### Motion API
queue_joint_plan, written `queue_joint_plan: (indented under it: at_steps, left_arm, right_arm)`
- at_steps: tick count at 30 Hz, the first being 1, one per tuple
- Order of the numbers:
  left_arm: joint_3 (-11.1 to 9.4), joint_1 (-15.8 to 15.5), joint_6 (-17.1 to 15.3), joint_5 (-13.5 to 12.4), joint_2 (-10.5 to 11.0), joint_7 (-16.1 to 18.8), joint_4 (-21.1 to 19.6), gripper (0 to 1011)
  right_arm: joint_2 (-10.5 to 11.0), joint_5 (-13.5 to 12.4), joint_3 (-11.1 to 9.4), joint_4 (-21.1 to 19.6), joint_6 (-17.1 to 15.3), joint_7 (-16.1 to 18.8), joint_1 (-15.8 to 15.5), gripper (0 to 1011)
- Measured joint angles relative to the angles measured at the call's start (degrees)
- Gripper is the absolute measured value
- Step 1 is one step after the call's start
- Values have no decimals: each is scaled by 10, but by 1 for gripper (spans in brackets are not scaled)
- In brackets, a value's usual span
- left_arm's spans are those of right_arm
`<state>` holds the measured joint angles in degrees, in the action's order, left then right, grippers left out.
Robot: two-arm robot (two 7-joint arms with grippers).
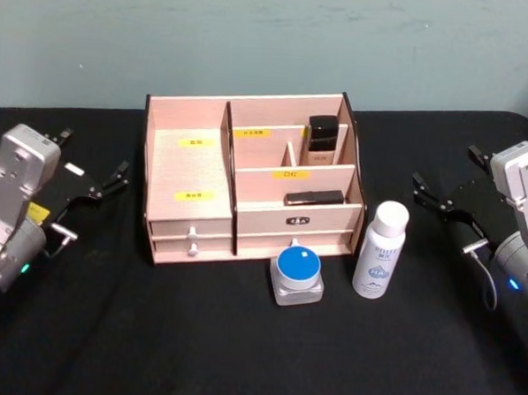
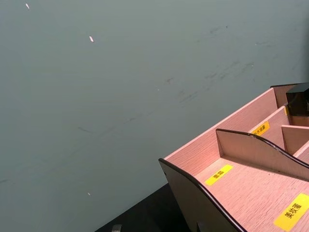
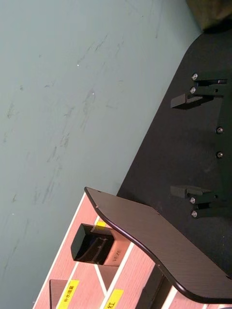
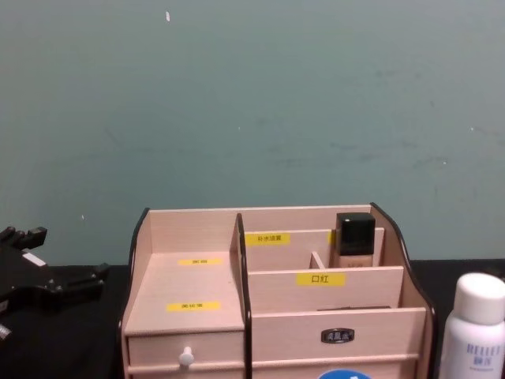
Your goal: Pick up the facial cleanser and watermelon frost from the table and place them into the tiered storage box.
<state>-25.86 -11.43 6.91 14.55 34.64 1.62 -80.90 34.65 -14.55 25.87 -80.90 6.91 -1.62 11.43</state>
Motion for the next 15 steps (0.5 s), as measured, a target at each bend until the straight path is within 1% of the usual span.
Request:
queue_joint_plan:
  at_steps: [15]
  left_arm:
    - [0,0,0,0,0,0,0,1009]
  right_arm:
    - [0,0,0,0,0,0,0,1007]
